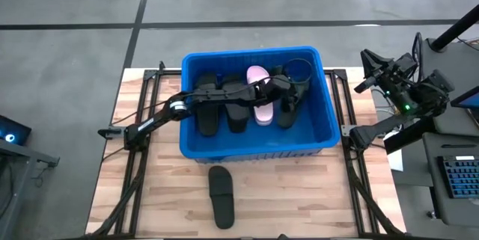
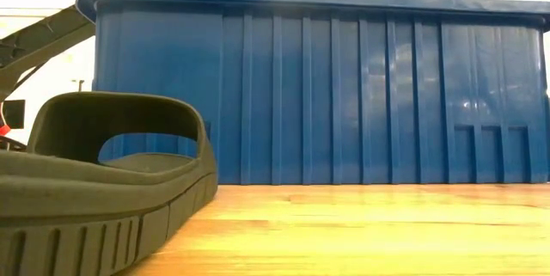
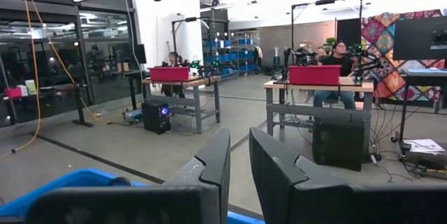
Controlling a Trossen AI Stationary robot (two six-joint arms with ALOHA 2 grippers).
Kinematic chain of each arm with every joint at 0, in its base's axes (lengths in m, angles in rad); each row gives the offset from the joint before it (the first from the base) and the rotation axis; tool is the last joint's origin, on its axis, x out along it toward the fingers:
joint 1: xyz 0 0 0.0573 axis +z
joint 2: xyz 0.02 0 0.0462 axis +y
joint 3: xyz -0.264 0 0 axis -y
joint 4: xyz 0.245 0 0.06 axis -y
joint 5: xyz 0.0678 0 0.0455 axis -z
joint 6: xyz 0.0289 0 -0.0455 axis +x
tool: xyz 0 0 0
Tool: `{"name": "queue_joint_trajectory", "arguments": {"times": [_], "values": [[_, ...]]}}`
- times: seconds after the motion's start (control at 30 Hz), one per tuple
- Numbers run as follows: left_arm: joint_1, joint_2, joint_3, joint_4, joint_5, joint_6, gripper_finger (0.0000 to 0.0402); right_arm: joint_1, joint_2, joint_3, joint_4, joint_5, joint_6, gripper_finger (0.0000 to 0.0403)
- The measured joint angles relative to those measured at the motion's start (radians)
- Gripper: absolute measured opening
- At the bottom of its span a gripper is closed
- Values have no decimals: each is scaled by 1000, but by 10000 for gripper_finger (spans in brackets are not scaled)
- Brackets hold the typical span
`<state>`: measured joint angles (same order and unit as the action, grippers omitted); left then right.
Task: Pick and place slides into bin
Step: Put the black slide into the blue organizer bin
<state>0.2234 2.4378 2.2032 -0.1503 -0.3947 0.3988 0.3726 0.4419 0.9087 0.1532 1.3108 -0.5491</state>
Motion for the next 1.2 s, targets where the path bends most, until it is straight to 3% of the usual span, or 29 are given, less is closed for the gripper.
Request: {"name": "queue_joint_trajectory", "arguments": {"times": [0.27, 0.63, 0.73, 0.9, 1.07, 1.2], "values": [[2, 0, 0, -70, -42, -13, 358, 0, 0, 0, 0, 0, 0, 47], [13, 0, 0, -87, -203, -335, 358, 0, 0, 0, 0, 0, 0, 47], [13, -1, 0, -97, -140, -403, 358, 0, 0, 0, 0, 0, 0, 47], [12, -3, 0, -147, 125, -497, 358, 0, 0, 0, 0, 0, 0, 47], [13, -3, 0, -157, 120, -512, 357, 0, 0, 0, -5, 0, 0, 47], [8, -17, 5, -160, 161, -617, 357, 0, 0, 0, -25, 0, 0, 47]]}}
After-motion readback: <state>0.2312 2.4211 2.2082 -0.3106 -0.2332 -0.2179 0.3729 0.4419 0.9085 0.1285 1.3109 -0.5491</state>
